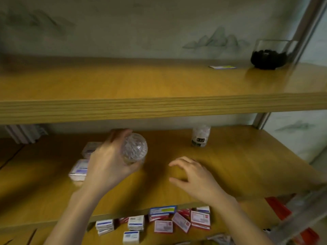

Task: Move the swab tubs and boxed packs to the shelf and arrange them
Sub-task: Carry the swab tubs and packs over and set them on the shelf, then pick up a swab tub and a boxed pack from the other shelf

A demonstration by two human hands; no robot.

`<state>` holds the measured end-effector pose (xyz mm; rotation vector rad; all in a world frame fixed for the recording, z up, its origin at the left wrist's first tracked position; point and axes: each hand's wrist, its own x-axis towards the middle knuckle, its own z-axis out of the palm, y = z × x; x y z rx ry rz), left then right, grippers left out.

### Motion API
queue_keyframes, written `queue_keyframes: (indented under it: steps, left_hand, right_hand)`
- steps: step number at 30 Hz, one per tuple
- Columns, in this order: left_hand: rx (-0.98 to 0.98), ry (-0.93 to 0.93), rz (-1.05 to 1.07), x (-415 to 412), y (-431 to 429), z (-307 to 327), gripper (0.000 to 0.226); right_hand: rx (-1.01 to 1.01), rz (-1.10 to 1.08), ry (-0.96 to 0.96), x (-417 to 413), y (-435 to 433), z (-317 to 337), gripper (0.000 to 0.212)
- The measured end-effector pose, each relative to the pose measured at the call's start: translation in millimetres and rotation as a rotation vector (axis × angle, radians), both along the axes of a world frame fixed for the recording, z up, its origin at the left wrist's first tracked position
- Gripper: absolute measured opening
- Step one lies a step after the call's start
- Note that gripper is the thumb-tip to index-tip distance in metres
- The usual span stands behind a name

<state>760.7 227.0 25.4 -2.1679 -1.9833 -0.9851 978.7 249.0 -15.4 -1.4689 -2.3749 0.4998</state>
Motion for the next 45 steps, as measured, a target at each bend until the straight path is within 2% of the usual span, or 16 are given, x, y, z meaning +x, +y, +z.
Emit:
queue_keyframes:
  steps: [6, 13, 18, 20, 22, 24, 29, 34, 39, 43, 45]
  left_hand:
    - [-0.129, -0.050, -0.010, 60.8, 69.5, -22.8, 0.081]
    - [-0.212, -0.100, 0.039, 80.7, 121.3, -41.7, 0.072]
    - [-0.271, -0.003, 0.076, 79.3, 115.4, -46.8, 0.090]
    - [-0.213, 0.049, 0.112, 75.1, 97.7, -45.1, 0.083]
    - [-0.039, 0.176, 0.125, 71.1, 70.5, -41.5, 0.059]
    - [0.049, 0.298, 0.146, 64.9, 39.6, -40.1, 0.043]
    - [-0.109, 0.388, 0.272, 26.8, -32.4, -35.3, 0.038]
    - [-0.139, 0.391, 0.464, -25.1, -103.0, -27.6, 0.035]
    - [-0.178, 0.361, 0.629, -73.9, -171.6, -27.3, 0.044]
    - [-0.187, 0.365, 0.744, -121.0, -231.4, -24.7, 0.032]
    - [-0.217, 0.370, 0.795, -145.9, -262.6, -23.4, 0.033]
  right_hand:
    - [0.032, -0.050, -0.085, 65.8, 3.1, 12.4, 0.040]
    - [0.074, -0.020, -0.110, 96.1, 4.7, 15.5, 0.041]
    - [0.097, 0.025, -0.135, 95.4, 10.0, 14.2, 0.042]
    - [0.108, 0.061, -0.134, 89.2, 12.2, 14.5, 0.042]
    - [0.114, 0.109, -0.130, 80.0, 14.4, 15.7, 0.042]
    - [0.125, 0.172, -0.119, 67.1, 17.0, 16.5, 0.041]
    - [0.147, 0.356, -0.081, 14.6, 17.3, 15.4, 0.040]
    - [0.183, 0.559, -0.047, -53.2, -3.1, 19.5, 0.038]
    - [0.166, 0.711, -0.020, -129.7, -45.0, 22.3, 0.038]
    - [0.177, 0.818, -0.007, -194.1, -87.7, 23.3, 0.039]
    - [0.182, 0.854, 0.002, -225.6, -109.4, 24.2, 0.039]
